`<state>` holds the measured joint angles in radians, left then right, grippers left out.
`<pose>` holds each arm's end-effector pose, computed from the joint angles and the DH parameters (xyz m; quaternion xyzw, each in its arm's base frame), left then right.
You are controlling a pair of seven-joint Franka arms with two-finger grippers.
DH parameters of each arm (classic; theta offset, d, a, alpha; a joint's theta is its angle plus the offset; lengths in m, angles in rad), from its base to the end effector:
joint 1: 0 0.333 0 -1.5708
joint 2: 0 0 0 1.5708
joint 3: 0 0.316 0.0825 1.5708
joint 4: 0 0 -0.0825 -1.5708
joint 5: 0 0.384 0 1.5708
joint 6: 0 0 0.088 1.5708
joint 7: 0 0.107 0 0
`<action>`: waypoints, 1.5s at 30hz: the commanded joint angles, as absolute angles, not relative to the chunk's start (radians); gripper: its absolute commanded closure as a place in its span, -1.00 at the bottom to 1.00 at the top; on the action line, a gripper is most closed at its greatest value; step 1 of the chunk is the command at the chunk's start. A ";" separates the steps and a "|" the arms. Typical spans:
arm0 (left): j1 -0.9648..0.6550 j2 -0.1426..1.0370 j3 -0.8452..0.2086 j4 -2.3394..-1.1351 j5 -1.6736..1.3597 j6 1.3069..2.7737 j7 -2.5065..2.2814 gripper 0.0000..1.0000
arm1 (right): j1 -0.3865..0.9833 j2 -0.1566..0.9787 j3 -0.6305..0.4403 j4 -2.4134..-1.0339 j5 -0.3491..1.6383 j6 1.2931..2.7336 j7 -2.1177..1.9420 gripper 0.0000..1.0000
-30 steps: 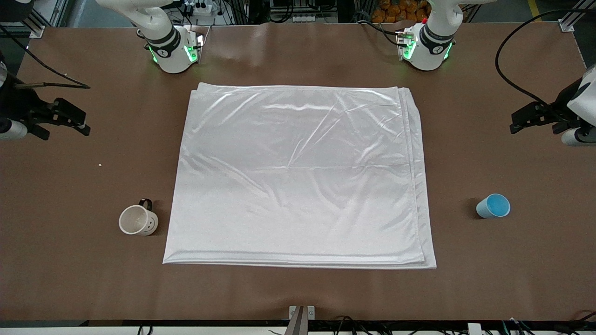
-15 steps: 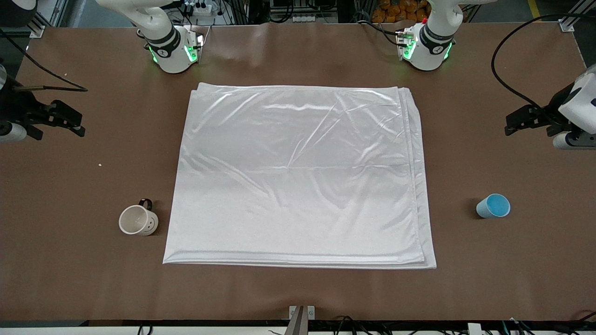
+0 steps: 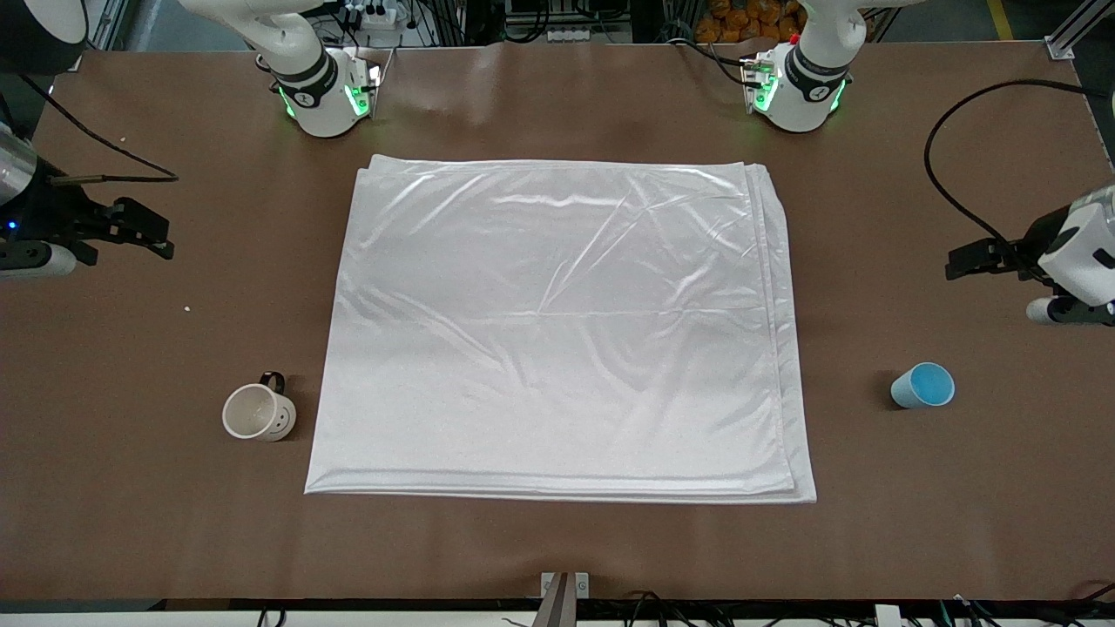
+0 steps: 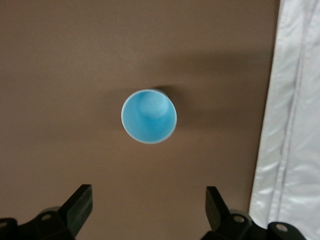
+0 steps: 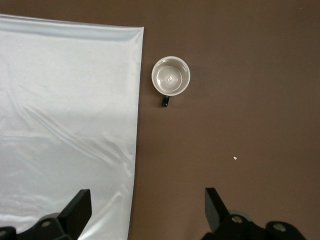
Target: Place blue cup into white mug on cloth
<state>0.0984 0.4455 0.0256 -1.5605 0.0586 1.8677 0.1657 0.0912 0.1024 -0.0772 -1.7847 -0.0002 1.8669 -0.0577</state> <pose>0.6607 0.0847 0.3777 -0.9966 0.0321 0.0731 0.0226 0.5907 0.0097 0.4893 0.9993 0.0360 -0.0100 0.0038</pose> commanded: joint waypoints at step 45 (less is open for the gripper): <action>0.173 0.729 0.017 -1.526 0.055 2.198 0.204 1.00 | 0.063 0.518 -0.084 -1.974 -0.017 2.654 -0.107 -0.36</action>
